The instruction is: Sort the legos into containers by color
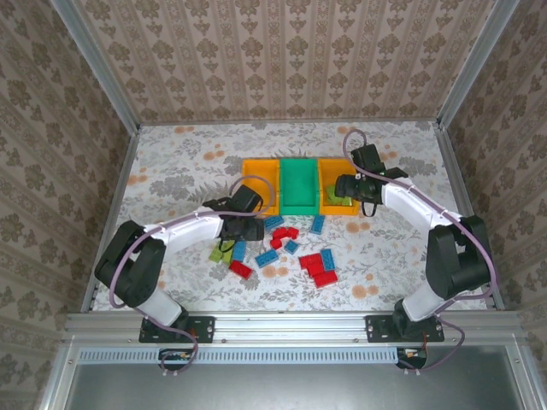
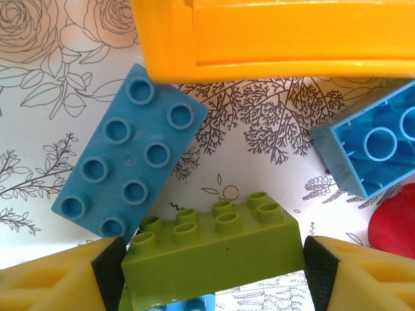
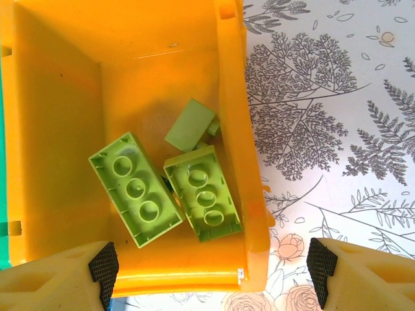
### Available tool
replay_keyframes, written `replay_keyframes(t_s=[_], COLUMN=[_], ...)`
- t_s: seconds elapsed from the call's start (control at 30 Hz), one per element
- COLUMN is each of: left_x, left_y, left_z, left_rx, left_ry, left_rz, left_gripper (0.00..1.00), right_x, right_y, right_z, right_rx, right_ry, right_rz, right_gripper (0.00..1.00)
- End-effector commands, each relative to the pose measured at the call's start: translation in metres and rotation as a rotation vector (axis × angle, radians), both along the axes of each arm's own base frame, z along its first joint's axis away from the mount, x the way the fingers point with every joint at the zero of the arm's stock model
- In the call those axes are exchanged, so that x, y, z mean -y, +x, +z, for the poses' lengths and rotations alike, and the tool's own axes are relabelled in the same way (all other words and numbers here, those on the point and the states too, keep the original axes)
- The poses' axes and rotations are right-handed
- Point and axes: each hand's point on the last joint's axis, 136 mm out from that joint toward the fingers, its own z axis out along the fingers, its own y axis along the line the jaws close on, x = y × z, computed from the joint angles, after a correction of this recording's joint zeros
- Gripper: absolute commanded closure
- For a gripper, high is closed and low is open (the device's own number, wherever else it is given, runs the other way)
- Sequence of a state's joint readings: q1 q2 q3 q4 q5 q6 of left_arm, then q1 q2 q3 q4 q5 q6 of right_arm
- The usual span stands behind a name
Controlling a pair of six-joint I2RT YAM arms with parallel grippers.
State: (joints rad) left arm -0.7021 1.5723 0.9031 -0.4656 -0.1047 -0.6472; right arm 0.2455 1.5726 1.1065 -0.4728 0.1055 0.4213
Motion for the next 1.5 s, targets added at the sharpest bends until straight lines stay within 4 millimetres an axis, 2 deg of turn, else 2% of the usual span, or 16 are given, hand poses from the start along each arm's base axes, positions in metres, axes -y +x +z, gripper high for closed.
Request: replay_keyframes(t_s=[0.0,0.27,0.4,0.53,0.67,0.9,1.3,1.47], left_x=[0.005,0.01,0.01,0.011,0.011,0.017,0.023,0.032], left_y=[0.002,0.005,0.005,0.006,0.006,0.008,0.01,0.01], left_z=[0.0,-0.003,-0.001,0.003,0.0,0.009,0.023,0.022], left_rx=[-0.002,-0.007,-0.001,0.01,0.0,0.027,0.074,0.064], left_ry=[0.01,0.009,0.006,0.002,0.018,0.014,-0.007,-0.031], left_rz=[-0.009,-0.024,-0.026,-0.031,-0.033,-0.047,-0.034,-0.048], left_gripper=[0.28,0.44,0.44,0.42,0.36,0.28,0.25,0.23], right_x=[0.009,0.019,0.021,0.023,0.023,0.025,0.024,0.023], right_y=[-0.002,-0.01,-0.013,-0.017,-0.019,-0.021,-0.024,-0.025], right_z=[0.013,0.012,0.01,0.008,0.007,0.008,0.002,0.0], right_rx=[0.049,0.048,0.044,0.038,0.033,0.038,0.027,0.021], right_ry=[-0.007,-0.008,-0.009,-0.011,-0.011,-0.008,-0.001,0.001], right_rz=[-0.027,-0.054,-0.06,-0.063,-0.063,-0.069,-0.069,-0.068], right_gripper=[0.2,0.2,0.19,0.19,0.19,0.19,0.19,0.19])
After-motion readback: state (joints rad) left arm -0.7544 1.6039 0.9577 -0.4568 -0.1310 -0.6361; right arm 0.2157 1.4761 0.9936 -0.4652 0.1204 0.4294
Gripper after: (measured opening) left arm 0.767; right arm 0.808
